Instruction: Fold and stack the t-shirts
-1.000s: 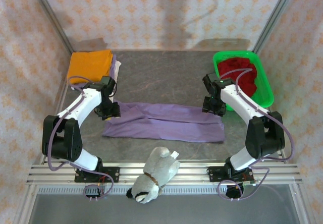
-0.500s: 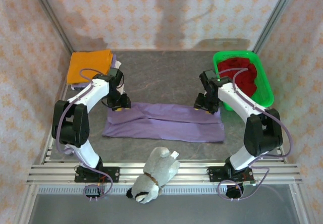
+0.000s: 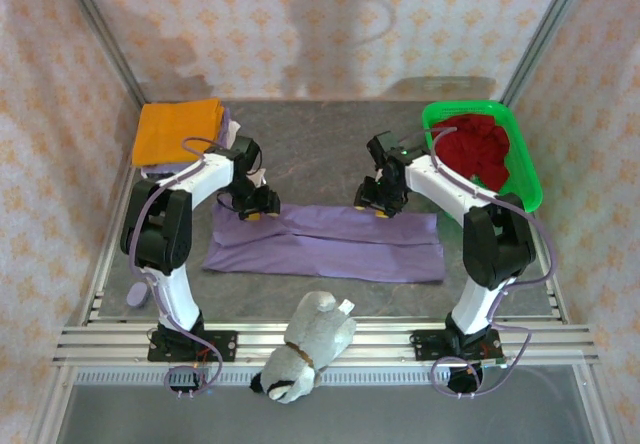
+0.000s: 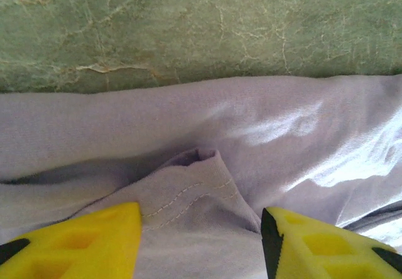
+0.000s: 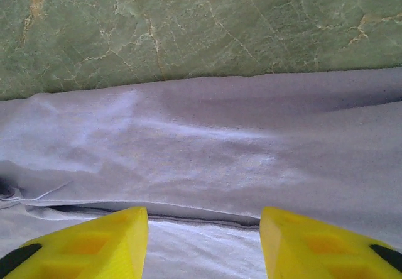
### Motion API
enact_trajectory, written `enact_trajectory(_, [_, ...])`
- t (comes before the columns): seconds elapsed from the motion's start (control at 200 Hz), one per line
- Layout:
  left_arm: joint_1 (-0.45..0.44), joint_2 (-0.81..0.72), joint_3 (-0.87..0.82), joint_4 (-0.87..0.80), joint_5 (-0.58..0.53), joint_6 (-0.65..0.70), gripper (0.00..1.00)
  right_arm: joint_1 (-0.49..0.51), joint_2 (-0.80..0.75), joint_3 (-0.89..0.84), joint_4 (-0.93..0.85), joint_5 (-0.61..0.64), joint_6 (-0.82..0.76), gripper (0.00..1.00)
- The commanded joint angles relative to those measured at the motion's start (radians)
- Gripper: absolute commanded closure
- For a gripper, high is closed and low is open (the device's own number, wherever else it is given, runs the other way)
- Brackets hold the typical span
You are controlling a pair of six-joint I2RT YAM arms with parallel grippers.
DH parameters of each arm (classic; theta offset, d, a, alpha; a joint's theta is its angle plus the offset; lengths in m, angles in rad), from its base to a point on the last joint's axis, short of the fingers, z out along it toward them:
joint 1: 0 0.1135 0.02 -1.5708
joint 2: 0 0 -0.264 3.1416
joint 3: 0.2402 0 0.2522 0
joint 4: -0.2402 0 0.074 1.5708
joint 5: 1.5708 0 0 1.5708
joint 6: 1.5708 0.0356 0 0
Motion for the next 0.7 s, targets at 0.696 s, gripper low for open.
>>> enact_trajectory(0.696, [-0.108,0.021,-0.011,0.088,-0.312,-0.046,0.65,-0.002,-0.052,-0.024,-0.028,0.019,0.005,0.50])
